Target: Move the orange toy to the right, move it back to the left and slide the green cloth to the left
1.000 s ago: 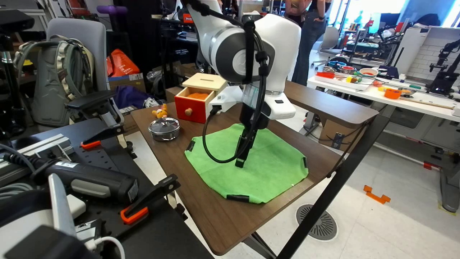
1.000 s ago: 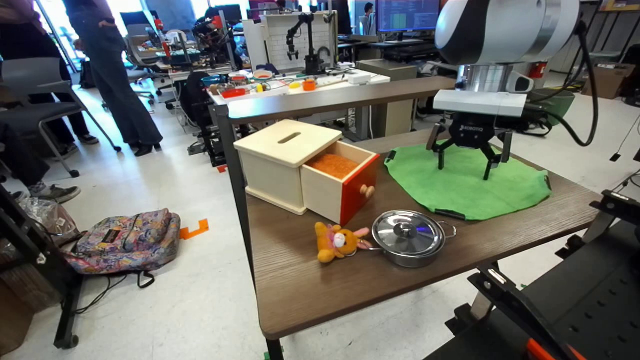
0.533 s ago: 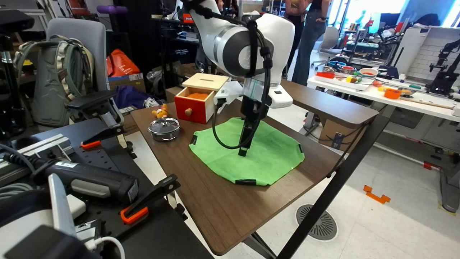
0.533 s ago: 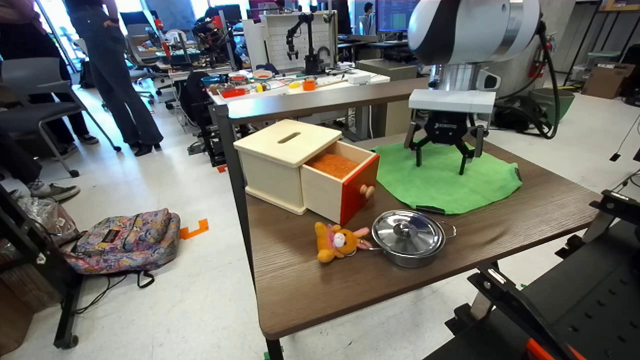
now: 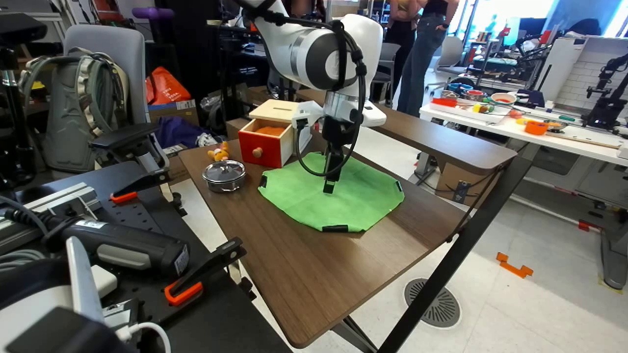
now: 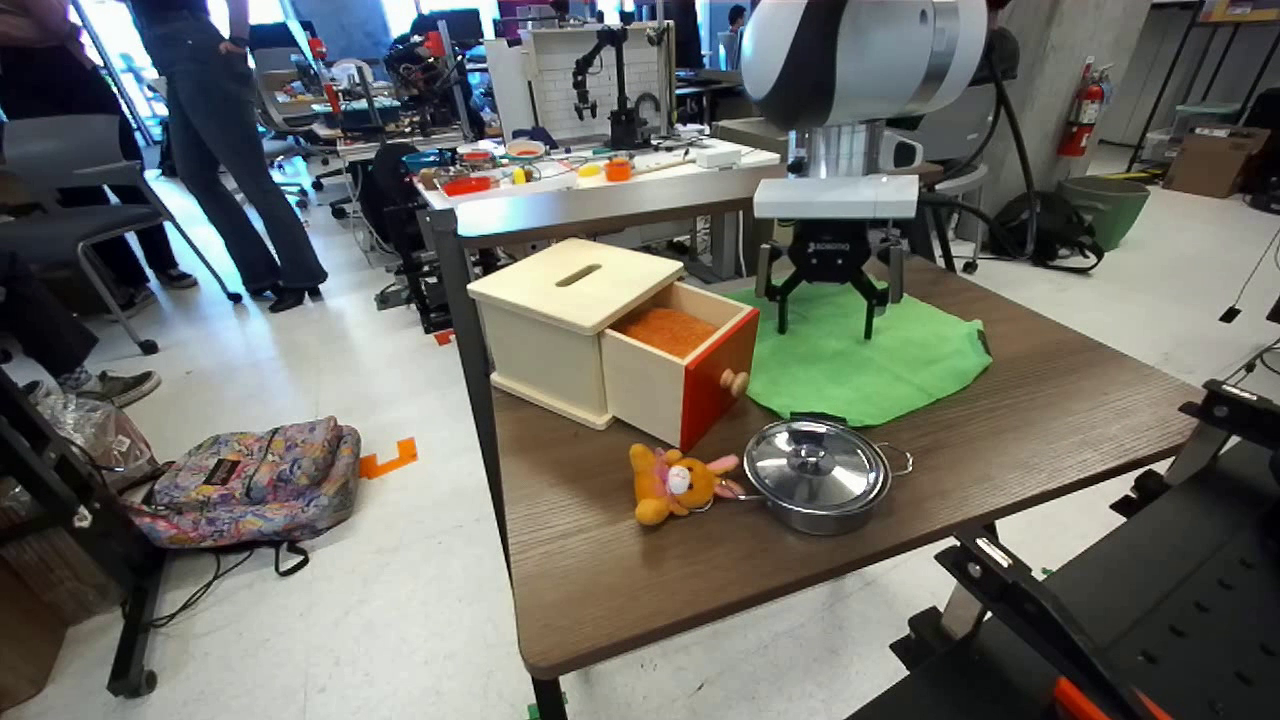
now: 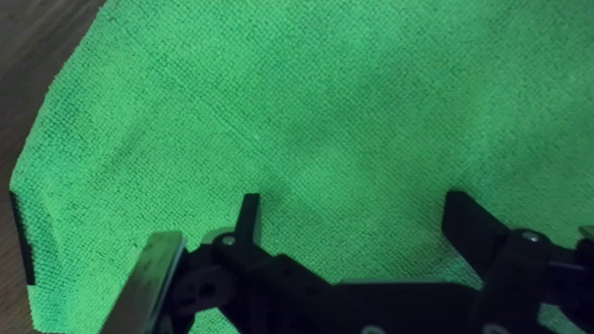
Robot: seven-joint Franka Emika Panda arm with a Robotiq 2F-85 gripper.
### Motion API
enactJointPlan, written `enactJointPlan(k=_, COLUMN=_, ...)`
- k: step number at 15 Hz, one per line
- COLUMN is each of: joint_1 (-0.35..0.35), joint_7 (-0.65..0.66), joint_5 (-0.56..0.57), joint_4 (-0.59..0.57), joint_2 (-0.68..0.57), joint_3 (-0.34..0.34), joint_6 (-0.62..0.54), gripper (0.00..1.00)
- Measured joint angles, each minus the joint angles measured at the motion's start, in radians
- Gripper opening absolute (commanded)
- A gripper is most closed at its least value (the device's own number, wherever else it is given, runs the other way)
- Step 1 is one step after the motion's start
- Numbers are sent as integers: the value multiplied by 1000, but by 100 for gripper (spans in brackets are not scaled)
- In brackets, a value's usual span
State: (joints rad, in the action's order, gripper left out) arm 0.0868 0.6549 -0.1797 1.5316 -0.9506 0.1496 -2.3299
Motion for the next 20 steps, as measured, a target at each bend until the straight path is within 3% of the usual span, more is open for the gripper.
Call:
enactJointPlan(k=13, joint_1=32, joint_7=-1, joint_5=43, joint_4=-245, joint_2=-122, joint_3=-16, joint_6=159, gripper=100)
enactJointPlan(k=20, joint_1=55, joint_7=0, joint_5=44, joint_4=-249, joint_2=-118, joint_3=-17, joint_6=159, gripper=100)
